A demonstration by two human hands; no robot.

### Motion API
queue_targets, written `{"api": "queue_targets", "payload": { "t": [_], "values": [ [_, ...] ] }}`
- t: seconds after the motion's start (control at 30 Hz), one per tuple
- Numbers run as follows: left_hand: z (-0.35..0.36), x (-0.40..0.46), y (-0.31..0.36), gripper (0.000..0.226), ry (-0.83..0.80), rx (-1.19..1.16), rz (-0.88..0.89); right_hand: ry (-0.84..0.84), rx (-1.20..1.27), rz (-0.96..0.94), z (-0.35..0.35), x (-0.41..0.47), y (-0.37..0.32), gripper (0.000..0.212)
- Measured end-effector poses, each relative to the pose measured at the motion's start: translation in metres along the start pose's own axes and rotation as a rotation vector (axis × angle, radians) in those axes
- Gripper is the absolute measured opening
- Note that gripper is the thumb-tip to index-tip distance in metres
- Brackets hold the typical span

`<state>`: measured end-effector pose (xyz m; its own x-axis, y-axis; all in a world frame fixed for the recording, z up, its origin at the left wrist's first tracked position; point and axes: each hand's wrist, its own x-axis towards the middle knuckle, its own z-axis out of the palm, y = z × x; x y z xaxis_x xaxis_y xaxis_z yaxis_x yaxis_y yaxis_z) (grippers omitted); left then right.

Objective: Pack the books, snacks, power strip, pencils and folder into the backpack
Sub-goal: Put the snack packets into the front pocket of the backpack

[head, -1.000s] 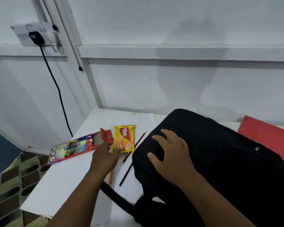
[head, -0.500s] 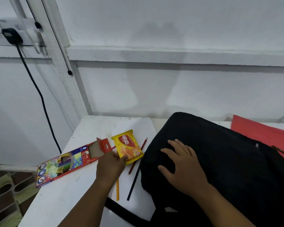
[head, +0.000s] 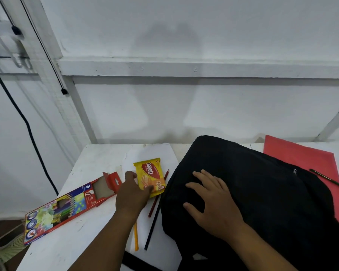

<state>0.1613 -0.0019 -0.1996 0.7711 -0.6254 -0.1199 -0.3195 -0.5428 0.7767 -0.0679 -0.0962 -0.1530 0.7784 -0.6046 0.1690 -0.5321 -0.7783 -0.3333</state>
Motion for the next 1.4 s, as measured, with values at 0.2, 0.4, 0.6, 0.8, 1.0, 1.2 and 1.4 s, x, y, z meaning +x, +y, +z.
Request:
{"api": "queue_targets", "payload": {
  "t": [0.2, 0.4, 0.6, 0.8, 1.0, 1.2, 1.4],
  "values": [
    [-0.004, 0.007, 0.016, 0.054, 0.024, -0.330, -0.060, -0.009, -0.001, 0.001, -0.001, 0.001, -0.001, 0.052],
    [-0.019, -0.003, 0.033, 0.029, 0.119, -0.410, 0.026, 0.001, 0.042, 0.009, -0.003, 0.000, -0.002, 0.050],
    [-0.042, -0.034, 0.071, 0.018, 0.151, -0.473, 0.201, 0.046, 0.372, 0.117, -0.017, -0.001, 0.000, 0.049],
    [-0.028, -0.071, 0.112, 0.031, -0.097, -0.656, 0.202, 0.132, 1.050, 0.267, -0.046, 0.000, 0.000, 0.049],
    [0.027, -0.107, 0.156, 0.028, -0.241, -0.583, 0.266, 0.380, 1.288, 0.364, -0.092, -0.027, 0.035, 0.036],
    [0.093, -0.140, 0.201, 0.043, -0.285, -0.423, 0.355, 0.581, 1.236, 0.447, -0.141, -0.061, 0.115, 0.018],
    [0.154, -0.180, 0.232, 0.068, -0.289, 0.008, 0.438, 0.630, 1.144, 0.561, -0.170, -0.098, 0.198, 0.022]
  ]
}}
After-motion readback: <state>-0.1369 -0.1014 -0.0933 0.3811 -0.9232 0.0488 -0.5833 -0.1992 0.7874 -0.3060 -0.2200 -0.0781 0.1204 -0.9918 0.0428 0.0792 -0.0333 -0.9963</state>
